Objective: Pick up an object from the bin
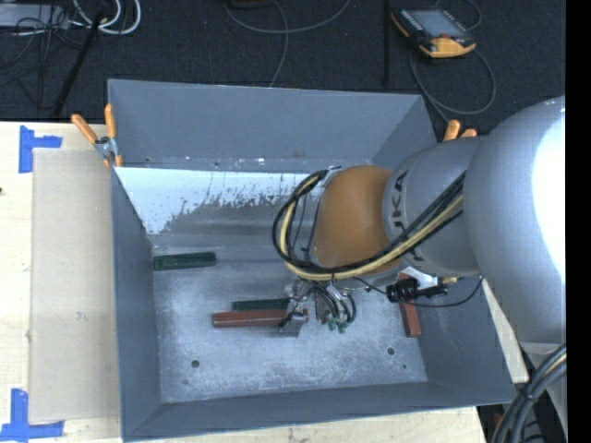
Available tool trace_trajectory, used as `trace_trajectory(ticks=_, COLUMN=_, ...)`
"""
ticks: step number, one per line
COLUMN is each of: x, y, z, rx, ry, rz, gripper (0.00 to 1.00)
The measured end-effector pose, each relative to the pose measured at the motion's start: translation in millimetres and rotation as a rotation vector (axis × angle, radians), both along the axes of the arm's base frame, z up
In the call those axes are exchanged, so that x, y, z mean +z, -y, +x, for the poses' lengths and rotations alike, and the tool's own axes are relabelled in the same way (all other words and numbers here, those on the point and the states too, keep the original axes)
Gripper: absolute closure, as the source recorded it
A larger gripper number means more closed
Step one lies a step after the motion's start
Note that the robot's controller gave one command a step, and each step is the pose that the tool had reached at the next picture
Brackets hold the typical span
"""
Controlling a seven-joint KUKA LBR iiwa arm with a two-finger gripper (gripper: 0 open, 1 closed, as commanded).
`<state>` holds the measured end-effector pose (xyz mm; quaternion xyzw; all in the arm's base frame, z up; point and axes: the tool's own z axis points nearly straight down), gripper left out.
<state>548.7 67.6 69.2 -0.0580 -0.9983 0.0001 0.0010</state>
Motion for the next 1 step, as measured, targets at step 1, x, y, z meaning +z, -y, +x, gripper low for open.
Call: trace_trajectory(ticks=1, x=147.8, y=-29.3, z=37.1, rx=0.216, ry=0.010, rz=0.001, gripper=1.00)
